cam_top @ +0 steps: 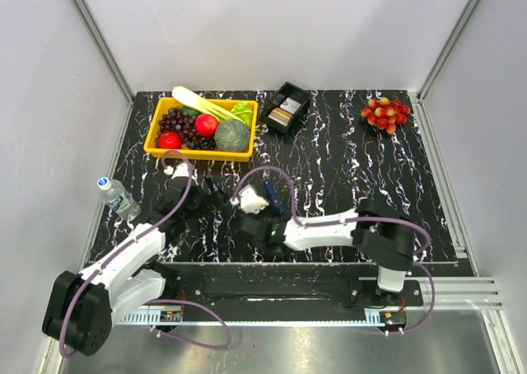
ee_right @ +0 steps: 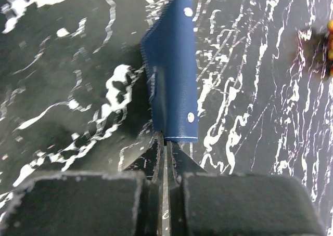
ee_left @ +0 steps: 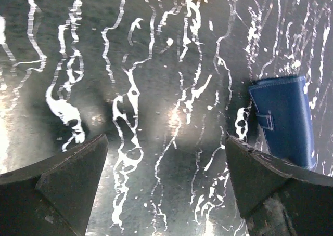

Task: Put the credit cards into the card holder
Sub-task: Open the card holder at the center of the board.

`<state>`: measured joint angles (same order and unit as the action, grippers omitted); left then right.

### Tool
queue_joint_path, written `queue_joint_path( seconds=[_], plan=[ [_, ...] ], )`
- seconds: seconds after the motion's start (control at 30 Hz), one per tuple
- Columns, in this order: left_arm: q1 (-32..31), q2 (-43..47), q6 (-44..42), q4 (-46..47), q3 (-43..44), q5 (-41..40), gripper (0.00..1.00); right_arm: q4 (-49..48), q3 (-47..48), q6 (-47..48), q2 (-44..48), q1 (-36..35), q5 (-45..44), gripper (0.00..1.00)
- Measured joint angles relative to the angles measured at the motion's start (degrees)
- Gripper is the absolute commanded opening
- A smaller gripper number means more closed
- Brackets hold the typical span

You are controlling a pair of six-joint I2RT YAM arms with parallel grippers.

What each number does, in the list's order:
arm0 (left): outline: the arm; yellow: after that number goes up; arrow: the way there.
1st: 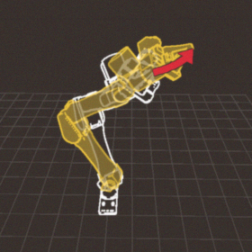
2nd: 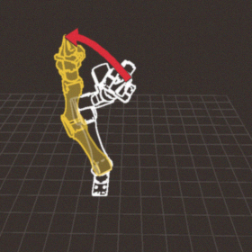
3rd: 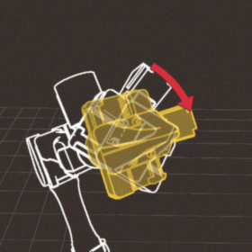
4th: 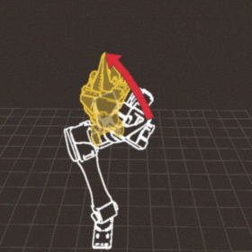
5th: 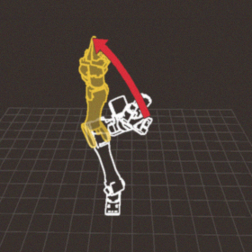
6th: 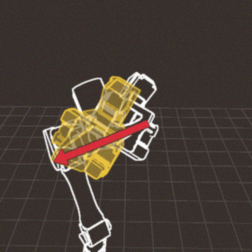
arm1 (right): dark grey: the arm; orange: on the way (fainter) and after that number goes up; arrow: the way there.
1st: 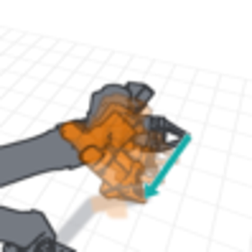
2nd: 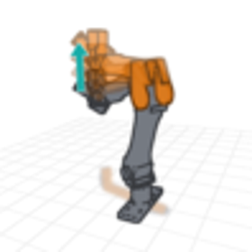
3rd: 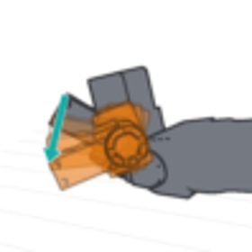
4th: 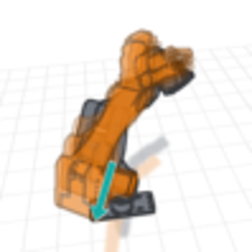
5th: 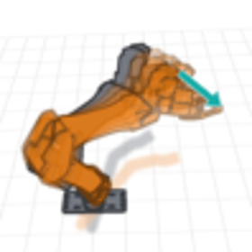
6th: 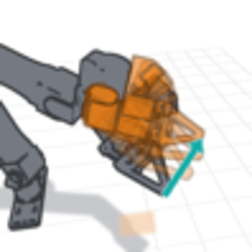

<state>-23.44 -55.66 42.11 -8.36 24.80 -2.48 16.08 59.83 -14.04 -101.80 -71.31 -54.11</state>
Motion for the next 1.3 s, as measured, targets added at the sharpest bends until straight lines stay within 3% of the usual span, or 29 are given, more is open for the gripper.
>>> queue_joint_path(
  seconds=[0.23,0.3,0.43,0.53,0.7,0.83,0.9,1.0,1.1,1.3],
  plan=[
    [6.6,4.3,-0.1,-3.3,-1.9,0.3,0.99,2.5,1.8,1.4,-6.2,-8.4,-3.7,0.0],
    [7.8,4.9,-0.1,-4.0,-2.0,0.4,0.99,3.3,2.0,1.4,-6.3,-9.4,-3.2,0.06],
    [8.9,5.1,-0.2,-4.2,-2.0,0.7,0.99,3.5,2.6,0.4,-6.2,-9.6,0.5,0.48],
    [8.9,5.1,-0.4,-4.5,-2.0,0.8,0.99,3.1,2.1,-0.8,-5.0,-9.6,4.9,0.62],
    [9.3,5.2,-1.1,-5.5,-2.0,1.0,0.99,1.1,-0.8,-1.2,4.2,-9.6,13.2,0.67],
    [9.4,6.1,-2.7,-5.6,-2.0,2.6,0.98,-2.5,-4.5,-3.9,15.3,-8.2,17.9,0.62],
    [9.4,6.1,-3.4,-5.2,-1.9,4.2,0.97,-3.2,-6.3,-6.3,20.0,-4.4,20.9,0.61],
    [8.0,4.7,-4.0,-4.1,-1.8,6.1,0.96,-4.4,-9.3,-10.9,24.6,7.2,26.1,0.58],
    [2.6,1.7,-3.9,-2.7,-1.1,6.4,0.92,-4.3,-10.9,-14.7,24.5,15.6,30.3,0.55],
    [-4.8,-4.9,-1.6,3.2,-0.8,8.3,0.83,-4.4,-13.9,-22.5,19.8,24.2,41.9,0.52]
  ],
)
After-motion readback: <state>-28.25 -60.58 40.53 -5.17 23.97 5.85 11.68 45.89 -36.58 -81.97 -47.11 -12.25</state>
